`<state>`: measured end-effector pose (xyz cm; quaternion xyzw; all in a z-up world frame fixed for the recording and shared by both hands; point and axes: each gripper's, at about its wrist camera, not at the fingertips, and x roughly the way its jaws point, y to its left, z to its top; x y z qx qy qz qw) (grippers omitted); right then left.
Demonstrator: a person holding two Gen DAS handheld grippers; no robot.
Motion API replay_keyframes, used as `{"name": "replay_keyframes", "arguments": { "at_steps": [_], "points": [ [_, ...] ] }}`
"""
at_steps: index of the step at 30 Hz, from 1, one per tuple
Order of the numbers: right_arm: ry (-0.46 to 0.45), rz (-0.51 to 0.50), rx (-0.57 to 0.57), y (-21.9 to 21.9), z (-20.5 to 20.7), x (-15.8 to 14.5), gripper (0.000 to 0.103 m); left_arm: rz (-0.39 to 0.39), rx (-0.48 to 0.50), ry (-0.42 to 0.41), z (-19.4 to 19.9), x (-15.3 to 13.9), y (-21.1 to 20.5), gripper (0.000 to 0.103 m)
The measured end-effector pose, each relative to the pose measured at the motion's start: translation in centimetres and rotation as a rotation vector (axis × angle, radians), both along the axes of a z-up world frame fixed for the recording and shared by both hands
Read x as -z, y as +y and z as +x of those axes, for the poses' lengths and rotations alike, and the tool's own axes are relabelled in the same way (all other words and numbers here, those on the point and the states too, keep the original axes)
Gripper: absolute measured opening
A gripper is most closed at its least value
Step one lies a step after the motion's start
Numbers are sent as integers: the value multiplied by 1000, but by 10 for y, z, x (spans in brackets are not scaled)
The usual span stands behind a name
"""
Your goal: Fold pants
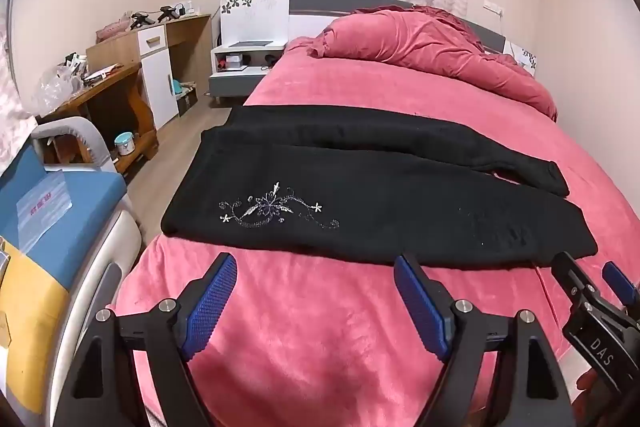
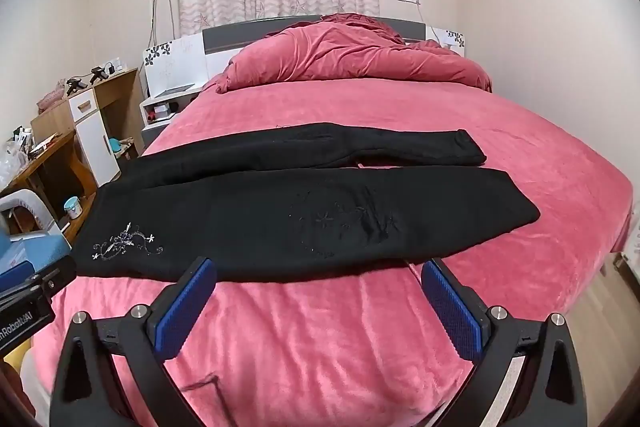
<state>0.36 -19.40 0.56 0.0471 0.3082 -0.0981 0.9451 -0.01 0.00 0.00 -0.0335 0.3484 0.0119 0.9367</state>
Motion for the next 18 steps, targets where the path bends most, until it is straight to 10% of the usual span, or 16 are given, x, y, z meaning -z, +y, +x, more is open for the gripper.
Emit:
{"name": "replay_keyframes", "arguments": {
  "at_steps": [18],
  "points": [
    [14, 18, 5, 0, 0, 3, 103, 8, 3, 29, 3, 9, -2, 83]
  ]
}}
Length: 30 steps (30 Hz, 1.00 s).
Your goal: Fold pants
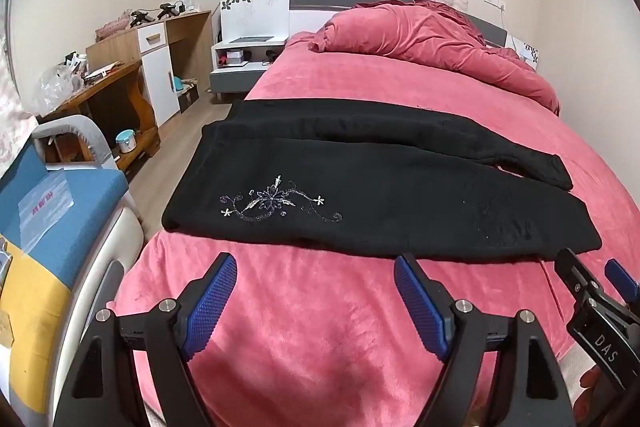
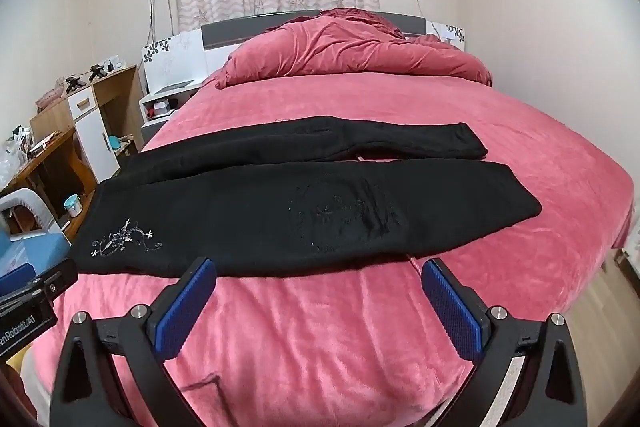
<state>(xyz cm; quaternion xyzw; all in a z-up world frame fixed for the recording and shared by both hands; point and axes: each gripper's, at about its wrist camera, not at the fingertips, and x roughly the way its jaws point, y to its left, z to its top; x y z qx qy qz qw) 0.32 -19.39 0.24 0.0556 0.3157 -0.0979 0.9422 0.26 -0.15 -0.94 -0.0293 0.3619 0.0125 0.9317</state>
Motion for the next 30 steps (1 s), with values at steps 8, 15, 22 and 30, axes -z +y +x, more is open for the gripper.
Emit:
{"name": "replay_keyframes", "arguments": {
  "at_steps": [8, 15, 22, 30],
  "points": [
    [13, 9, 0, -1, 3, 5, 103, 4, 8, 9, 0, 2, -1, 83],
    [23, 16, -2, 0, 5, 8, 103, -5, 11, 29, 1, 6, 0, 83],
    [27, 15, -3, 0, 5, 10, 103, -6, 12, 29, 1, 6, 0, 83],
    [33, 18, 0, 0, 5, 10, 103, -7, 24, 39, 2, 8, -2, 83]
  ]
}}
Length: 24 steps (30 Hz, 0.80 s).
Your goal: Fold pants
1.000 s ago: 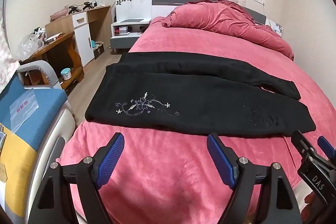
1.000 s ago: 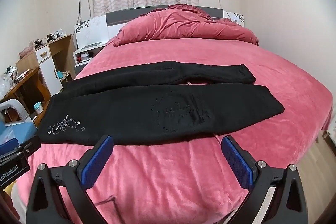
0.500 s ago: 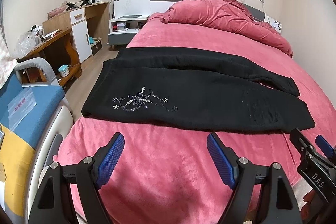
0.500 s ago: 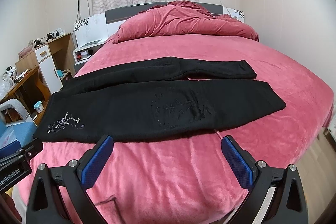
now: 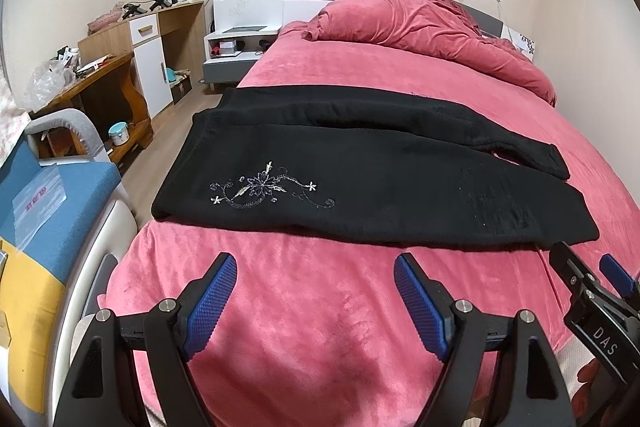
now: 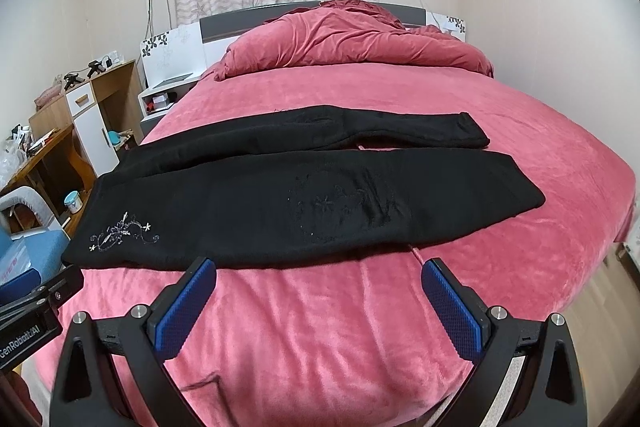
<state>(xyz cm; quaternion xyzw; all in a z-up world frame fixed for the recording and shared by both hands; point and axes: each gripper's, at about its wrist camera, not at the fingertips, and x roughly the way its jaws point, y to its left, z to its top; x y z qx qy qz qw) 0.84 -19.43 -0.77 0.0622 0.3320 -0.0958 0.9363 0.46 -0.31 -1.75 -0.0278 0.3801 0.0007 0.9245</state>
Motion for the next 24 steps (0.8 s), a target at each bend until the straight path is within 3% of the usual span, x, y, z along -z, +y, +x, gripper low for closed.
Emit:
{"name": "replay_keyframes", "arguments": {
  "at_steps": [24],
  "points": [
    [24, -1, 6, -3, 4, 7, 103, 0, 12, 32, 2, 8, -4, 83]
  ]
}}
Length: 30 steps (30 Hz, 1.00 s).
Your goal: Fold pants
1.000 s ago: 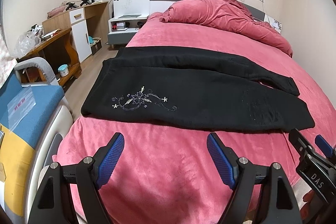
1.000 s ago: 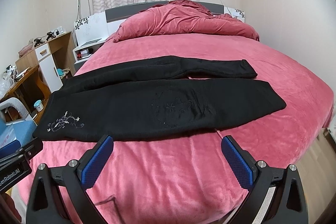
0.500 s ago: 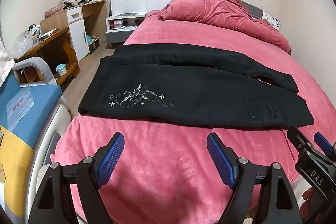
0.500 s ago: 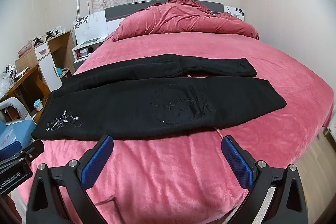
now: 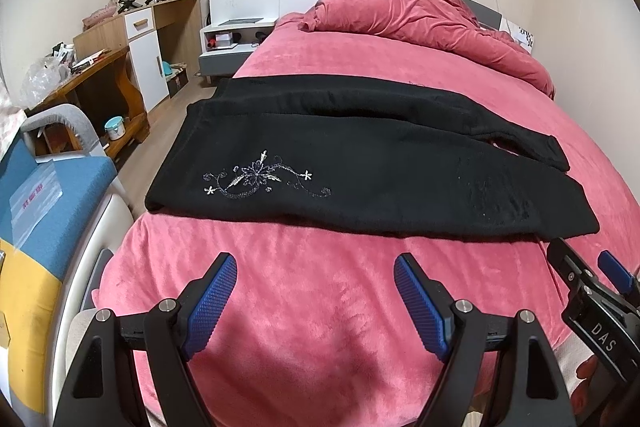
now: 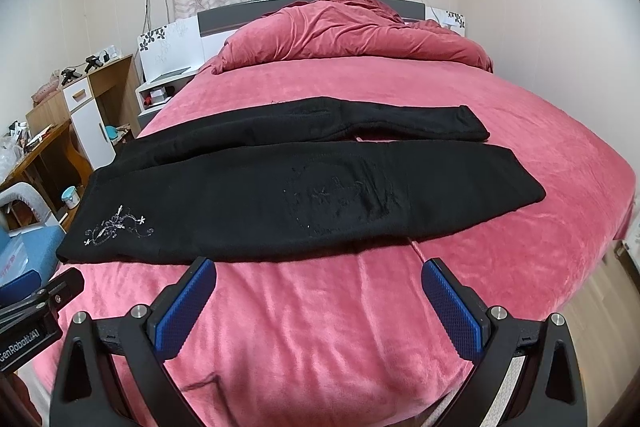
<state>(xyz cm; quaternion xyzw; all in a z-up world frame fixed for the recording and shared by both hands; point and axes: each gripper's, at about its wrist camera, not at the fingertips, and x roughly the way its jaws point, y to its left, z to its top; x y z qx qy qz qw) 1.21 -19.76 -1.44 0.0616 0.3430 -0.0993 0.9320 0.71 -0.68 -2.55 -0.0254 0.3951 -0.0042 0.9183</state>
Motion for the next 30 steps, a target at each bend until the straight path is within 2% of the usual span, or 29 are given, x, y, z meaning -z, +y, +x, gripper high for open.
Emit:
{"name": "replay_keyframes", "arguments": {
  "at_steps": [13, 20, 24, 25, 28, 30],
  "points": [
    [28, -1, 13, -5, 5, 11, 103, -15, -2, 49, 8, 13, 1, 83],
    [56, -14, 40, -13, 8, 18, 103, -84, -35, 156, 20, 31, 13, 83],
    [77, -25, 57, -19, 11, 22, 103, -107, -50, 187, 23, 42, 19, 83],
    [84, -26, 58, -21, 13, 24, 103, -123, -44, 198, 25, 45, 20, 83],
    [104, -21, 66, -28, 16, 29, 103, -243, -9, 261, 32, 57, 28, 83],
    [111, 18, 54, -38, 19, 33, 103, -322, -9, 304, 37, 68, 35, 83]
  ]
}}
